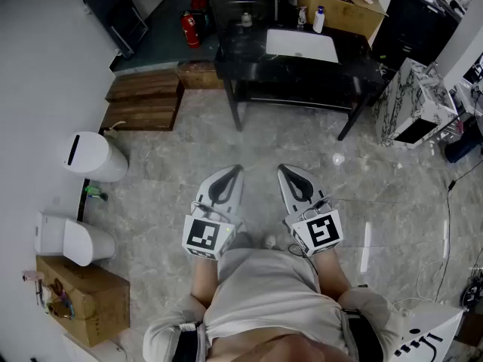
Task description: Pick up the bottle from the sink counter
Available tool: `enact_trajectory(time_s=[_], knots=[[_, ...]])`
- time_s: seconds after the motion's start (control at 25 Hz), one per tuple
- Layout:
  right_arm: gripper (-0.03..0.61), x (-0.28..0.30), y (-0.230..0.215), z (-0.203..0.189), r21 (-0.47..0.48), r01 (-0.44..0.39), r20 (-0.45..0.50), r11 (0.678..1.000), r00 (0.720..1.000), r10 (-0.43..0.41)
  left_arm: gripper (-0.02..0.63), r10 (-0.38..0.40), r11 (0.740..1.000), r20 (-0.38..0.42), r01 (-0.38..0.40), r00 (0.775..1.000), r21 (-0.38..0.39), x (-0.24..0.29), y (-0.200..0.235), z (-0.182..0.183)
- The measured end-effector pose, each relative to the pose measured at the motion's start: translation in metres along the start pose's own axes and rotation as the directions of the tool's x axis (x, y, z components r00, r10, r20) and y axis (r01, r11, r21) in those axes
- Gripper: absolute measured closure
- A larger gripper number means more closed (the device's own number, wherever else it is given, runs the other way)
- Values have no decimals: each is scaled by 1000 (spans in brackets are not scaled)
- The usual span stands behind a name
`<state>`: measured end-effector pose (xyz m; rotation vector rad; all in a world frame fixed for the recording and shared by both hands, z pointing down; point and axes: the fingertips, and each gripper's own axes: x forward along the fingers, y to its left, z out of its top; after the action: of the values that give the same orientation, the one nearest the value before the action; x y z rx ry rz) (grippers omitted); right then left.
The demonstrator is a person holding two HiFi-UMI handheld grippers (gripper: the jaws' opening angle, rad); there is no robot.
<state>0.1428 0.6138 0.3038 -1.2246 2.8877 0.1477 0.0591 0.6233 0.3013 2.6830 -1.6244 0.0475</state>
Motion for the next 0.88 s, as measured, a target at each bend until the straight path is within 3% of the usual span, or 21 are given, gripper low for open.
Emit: enact_trajectory(time_s=[0.24, 0.88], knots=[[584, -6, -14, 0, 39, 60, 31, 997, 998, -61, 611, 14, 1000, -13, -15, 1000, -17, 2, -3, -7], [584, 42, -19, -20, -14, 37, -28, 999, 999, -37, 611, 8, 999, -35, -10, 999, -39, 35, 39, -22]])
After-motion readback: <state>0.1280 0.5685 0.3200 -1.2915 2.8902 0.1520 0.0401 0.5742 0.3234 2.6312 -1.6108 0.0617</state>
